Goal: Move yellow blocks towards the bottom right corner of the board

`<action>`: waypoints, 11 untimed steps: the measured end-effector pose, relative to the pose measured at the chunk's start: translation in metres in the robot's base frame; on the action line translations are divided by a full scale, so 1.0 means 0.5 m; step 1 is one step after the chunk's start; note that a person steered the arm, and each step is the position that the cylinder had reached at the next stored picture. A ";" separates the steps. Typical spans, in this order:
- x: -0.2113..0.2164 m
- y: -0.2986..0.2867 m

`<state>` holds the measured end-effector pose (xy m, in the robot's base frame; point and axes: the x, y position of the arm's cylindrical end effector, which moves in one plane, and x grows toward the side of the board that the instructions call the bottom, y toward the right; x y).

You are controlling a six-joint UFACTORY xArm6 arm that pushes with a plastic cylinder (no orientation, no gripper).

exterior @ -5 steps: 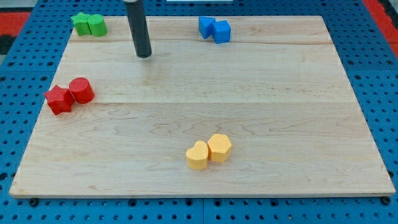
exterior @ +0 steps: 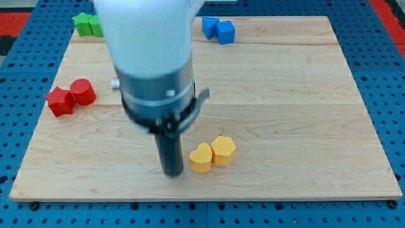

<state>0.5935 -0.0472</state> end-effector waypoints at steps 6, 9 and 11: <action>-0.113 0.004; -0.116 0.270; -0.136 0.362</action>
